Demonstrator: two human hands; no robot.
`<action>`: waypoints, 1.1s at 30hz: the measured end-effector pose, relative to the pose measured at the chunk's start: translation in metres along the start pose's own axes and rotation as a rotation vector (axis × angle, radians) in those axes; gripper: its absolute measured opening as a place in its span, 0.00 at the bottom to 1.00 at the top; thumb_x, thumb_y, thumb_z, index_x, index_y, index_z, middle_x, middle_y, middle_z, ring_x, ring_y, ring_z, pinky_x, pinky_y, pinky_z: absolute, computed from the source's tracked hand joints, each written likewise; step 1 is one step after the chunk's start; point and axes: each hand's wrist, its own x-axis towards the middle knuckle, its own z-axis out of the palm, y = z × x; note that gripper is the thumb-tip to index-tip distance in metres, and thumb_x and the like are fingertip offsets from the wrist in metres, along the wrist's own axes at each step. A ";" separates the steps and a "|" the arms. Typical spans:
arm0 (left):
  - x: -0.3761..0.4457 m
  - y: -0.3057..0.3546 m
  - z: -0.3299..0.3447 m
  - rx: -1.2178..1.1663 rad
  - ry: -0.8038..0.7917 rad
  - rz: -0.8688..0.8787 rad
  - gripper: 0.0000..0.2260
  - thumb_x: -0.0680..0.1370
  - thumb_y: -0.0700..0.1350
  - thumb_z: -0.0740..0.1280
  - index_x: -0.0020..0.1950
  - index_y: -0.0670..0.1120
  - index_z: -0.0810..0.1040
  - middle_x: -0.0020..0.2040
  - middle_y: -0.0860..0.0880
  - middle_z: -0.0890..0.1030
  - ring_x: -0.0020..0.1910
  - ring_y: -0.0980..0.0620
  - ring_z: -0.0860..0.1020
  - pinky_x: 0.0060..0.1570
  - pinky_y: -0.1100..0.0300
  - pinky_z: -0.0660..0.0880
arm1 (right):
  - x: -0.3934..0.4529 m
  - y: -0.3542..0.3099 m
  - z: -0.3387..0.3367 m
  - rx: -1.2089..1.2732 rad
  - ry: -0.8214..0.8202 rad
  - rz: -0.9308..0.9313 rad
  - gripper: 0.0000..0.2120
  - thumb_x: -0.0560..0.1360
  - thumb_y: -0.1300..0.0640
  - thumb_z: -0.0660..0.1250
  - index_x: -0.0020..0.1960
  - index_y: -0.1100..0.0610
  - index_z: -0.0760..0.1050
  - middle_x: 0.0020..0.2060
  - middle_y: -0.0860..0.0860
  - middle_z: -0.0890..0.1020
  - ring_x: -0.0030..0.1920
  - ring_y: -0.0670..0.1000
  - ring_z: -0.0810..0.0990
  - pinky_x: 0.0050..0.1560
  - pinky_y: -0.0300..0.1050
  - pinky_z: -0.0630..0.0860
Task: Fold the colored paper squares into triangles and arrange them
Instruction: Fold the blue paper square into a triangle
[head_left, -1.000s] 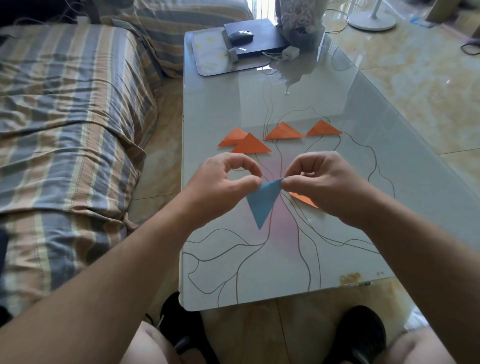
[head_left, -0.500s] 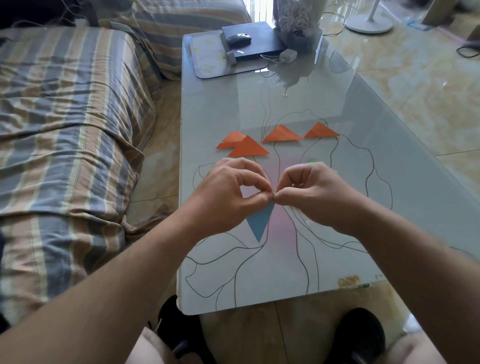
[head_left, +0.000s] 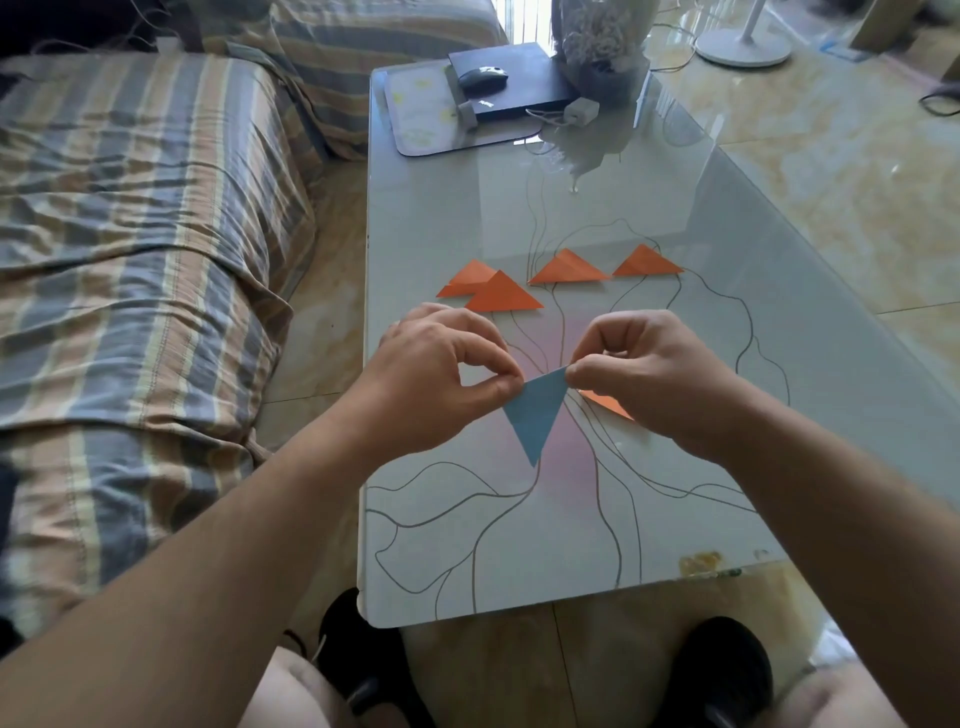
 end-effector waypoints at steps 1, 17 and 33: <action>0.001 -0.002 0.000 -0.002 0.011 0.001 0.02 0.77 0.59 0.71 0.44 0.67 0.81 0.49 0.69 0.78 0.61 0.55 0.73 0.62 0.46 0.72 | 0.001 0.001 -0.001 -0.001 0.009 -0.003 0.09 0.75 0.66 0.71 0.36 0.60 0.79 0.29 0.57 0.71 0.32 0.54 0.64 0.32 0.48 0.59; 0.005 -0.003 -0.002 -0.161 -0.002 -0.104 0.05 0.80 0.54 0.69 0.44 0.59 0.81 0.50 0.62 0.80 0.55 0.59 0.77 0.54 0.54 0.78 | 0.003 0.001 0.001 0.139 0.040 0.062 0.09 0.75 0.61 0.72 0.37 0.55 0.82 0.41 0.65 0.84 0.42 0.59 0.76 0.47 0.57 0.71; 0.006 -0.008 -0.001 0.014 -0.163 -0.094 0.06 0.82 0.54 0.67 0.50 0.55 0.82 0.49 0.59 0.79 0.51 0.57 0.76 0.51 0.57 0.75 | 0.002 0.007 -0.009 -0.247 -0.059 0.007 0.05 0.72 0.58 0.71 0.38 0.53 0.81 0.28 0.47 0.77 0.30 0.49 0.71 0.31 0.46 0.68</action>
